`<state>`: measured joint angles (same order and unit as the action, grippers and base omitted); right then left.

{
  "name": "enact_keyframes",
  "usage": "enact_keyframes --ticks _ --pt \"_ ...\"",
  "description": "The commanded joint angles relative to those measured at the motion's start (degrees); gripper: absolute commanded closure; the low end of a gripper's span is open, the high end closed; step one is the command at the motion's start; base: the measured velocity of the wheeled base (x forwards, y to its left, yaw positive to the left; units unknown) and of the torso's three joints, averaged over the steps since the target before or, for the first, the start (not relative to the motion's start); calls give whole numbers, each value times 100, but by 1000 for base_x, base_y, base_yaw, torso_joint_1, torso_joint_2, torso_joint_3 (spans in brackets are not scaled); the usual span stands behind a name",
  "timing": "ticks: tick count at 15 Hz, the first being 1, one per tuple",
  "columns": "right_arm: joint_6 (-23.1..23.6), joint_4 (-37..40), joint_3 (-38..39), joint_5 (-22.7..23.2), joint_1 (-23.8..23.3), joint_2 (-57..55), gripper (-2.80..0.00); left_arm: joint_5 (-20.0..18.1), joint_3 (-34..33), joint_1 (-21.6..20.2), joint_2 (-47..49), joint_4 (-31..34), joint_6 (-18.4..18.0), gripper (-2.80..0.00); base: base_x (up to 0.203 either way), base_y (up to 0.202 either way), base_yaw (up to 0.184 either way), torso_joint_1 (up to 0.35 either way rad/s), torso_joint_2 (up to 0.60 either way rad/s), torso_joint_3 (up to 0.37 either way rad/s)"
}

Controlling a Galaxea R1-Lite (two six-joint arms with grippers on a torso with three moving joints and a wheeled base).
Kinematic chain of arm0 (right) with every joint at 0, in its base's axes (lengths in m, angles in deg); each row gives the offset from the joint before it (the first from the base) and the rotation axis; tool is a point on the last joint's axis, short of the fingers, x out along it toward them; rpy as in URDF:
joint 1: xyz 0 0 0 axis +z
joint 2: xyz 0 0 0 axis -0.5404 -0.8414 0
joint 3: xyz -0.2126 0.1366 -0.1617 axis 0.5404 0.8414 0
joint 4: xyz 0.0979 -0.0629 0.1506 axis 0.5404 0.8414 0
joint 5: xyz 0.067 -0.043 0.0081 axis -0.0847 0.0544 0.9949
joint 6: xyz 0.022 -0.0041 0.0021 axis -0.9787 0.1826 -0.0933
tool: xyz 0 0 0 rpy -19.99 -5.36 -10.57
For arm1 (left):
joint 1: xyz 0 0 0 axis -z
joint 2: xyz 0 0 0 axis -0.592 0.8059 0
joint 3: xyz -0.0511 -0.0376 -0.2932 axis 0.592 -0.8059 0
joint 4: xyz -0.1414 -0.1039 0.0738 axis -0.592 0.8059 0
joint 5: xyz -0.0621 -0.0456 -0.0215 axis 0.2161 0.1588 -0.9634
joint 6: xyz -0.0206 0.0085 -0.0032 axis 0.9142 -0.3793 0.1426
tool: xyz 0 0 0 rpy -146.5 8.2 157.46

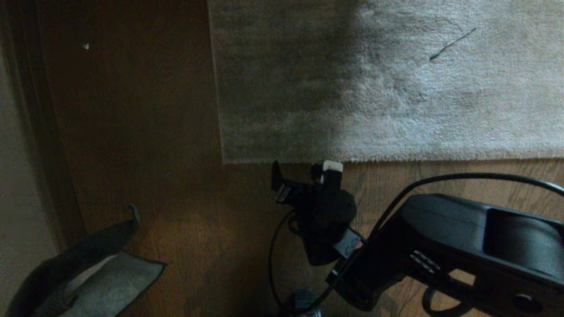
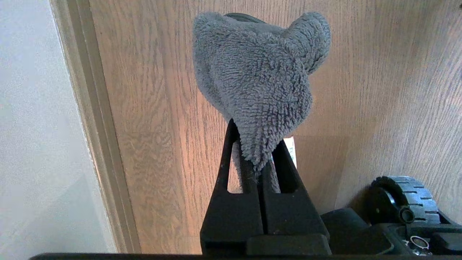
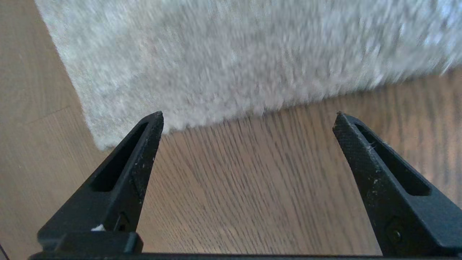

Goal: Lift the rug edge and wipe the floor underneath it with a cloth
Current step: Lift up the carpet

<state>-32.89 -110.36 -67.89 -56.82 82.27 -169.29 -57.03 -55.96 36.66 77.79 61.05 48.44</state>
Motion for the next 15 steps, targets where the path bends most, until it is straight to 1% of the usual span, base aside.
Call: enact_keyframes --ticks 1,5,10,15 --pt "-52 -274 -156 -20 -7 -216 -280 3 1 0 0 -2 3 0 0 0 0 0 0 0" --pt "-30 -274 -506 -20 -7 -359 -280 3 1 0 0 -2 9 0 0 0 0 0 0 0" --pt "-21 -274 -523 -20 -127 -428 -280 3 1 0 0 -2 1 0 0 0 0 0 0 0" --pt "-9 -274 -541 -20 -139 -509 -280 3 1 0 0 -2 0 0 0 0 0 0 0 0"
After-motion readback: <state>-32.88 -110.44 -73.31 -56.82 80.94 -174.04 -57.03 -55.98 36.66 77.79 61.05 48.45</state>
